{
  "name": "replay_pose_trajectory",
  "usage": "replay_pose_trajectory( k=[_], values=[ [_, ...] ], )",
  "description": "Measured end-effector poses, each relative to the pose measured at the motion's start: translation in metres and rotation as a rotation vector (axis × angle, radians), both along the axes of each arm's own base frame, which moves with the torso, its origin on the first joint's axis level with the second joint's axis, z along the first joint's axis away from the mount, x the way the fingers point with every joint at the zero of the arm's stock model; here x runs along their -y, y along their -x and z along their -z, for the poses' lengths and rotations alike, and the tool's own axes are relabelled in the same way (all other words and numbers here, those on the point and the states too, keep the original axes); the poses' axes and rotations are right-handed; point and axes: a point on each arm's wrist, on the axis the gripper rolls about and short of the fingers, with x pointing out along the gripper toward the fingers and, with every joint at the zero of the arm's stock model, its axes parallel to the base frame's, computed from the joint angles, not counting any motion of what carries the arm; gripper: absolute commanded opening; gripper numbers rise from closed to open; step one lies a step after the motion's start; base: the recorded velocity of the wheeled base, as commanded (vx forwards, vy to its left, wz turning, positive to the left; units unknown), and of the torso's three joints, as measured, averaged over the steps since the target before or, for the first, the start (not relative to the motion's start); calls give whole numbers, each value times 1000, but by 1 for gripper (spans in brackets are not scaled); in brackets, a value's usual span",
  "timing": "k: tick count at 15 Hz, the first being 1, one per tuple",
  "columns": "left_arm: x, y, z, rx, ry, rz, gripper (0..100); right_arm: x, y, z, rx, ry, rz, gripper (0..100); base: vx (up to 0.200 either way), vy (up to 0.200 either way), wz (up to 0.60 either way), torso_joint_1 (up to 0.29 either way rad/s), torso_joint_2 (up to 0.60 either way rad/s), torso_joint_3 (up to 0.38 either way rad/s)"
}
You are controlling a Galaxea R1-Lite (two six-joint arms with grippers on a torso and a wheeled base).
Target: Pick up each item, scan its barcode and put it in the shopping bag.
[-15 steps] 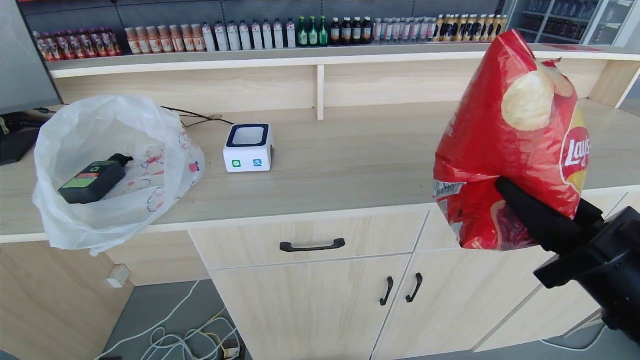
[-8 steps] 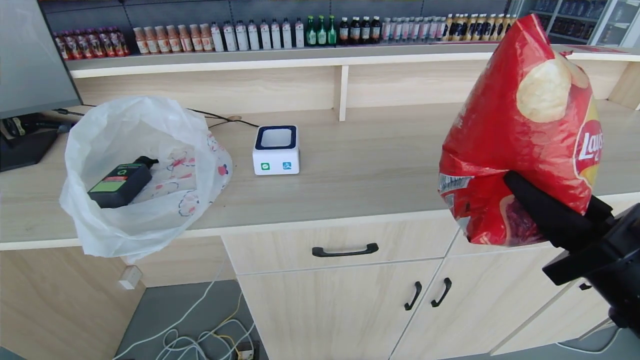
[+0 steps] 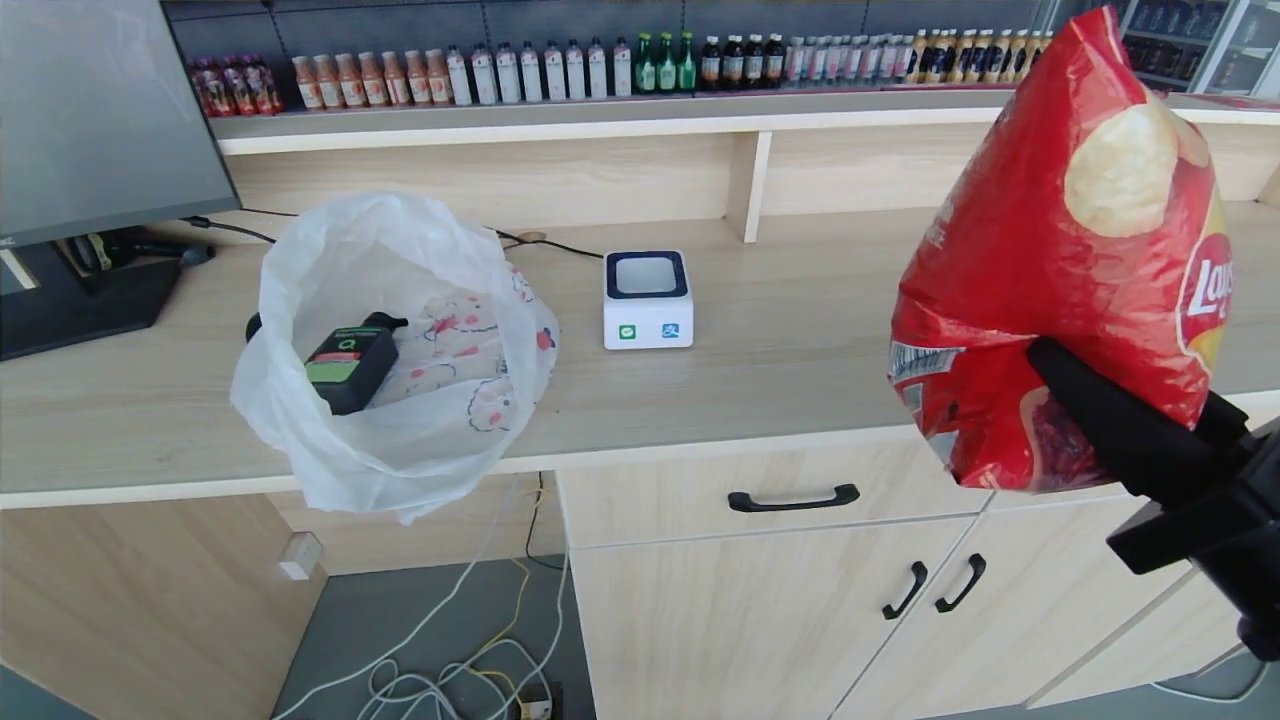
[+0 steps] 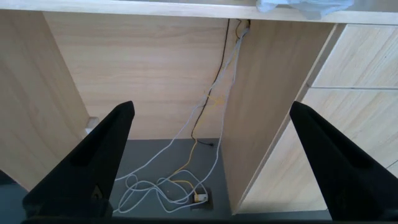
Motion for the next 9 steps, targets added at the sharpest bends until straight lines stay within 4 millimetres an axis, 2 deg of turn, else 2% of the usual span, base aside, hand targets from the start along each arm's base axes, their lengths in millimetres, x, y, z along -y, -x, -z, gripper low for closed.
replay_pose_trajectory(
  k=[5, 9],
  values=[
    [0, 0, 0, 0, 1, 1, 100, 5, -7, 2, -3, 23, 57, 0, 0, 200, 0, 3, 3, 4],
    [0, 0, 0, 0, 1, 1, 100, 5, -8, 3, -4, 36, 64, 0, 0, 0, 0, 0, 0, 0]
  ],
)
